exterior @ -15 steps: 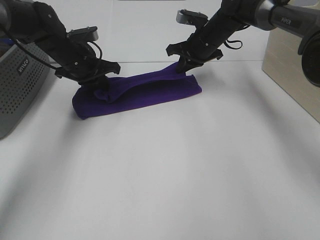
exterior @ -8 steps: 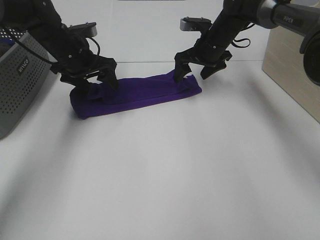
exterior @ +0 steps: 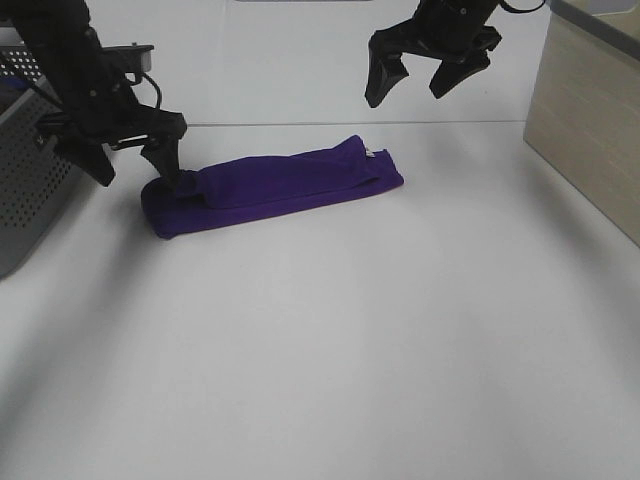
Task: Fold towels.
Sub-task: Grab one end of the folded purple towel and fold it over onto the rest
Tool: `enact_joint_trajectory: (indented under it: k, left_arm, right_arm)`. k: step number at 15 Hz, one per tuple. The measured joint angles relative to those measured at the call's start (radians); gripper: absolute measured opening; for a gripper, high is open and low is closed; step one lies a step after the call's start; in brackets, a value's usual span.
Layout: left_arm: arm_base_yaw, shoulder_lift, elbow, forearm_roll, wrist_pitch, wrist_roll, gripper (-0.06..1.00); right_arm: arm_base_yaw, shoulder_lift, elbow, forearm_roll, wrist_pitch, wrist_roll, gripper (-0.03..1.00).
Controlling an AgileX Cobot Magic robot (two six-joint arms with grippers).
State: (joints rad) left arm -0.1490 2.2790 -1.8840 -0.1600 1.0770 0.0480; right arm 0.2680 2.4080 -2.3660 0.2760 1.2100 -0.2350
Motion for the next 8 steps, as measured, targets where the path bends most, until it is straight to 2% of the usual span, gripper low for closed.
enact_joint_trajectory:
  k: [1, 2, 4, 8]
  left_arm:
    - [0.064, 0.034, 0.000, -0.101, -0.003, 0.013, 0.78]
    - [0.093, 0.059, 0.000, -0.161, -0.003, 0.041, 0.78]
    - [0.121, 0.103, 0.000, -0.248, -0.005, 0.087, 0.78]
    - [0.130, 0.166, -0.008, -0.407, -0.056, 0.186, 0.78]
  right_arm:
    - [0.000, -0.001, 0.000, 0.000, 0.000, 0.023, 0.96]
    - [0.000, -0.001, 0.000, 0.000, 0.001, 0.024, 0.96]
    - [0.000, -0.001, 0.000, 0.000, 0.002, 0.026, 0.96]
    - [0.000, -0.001, 0.000, -0.014, 0.008, 0.033, 0.96]
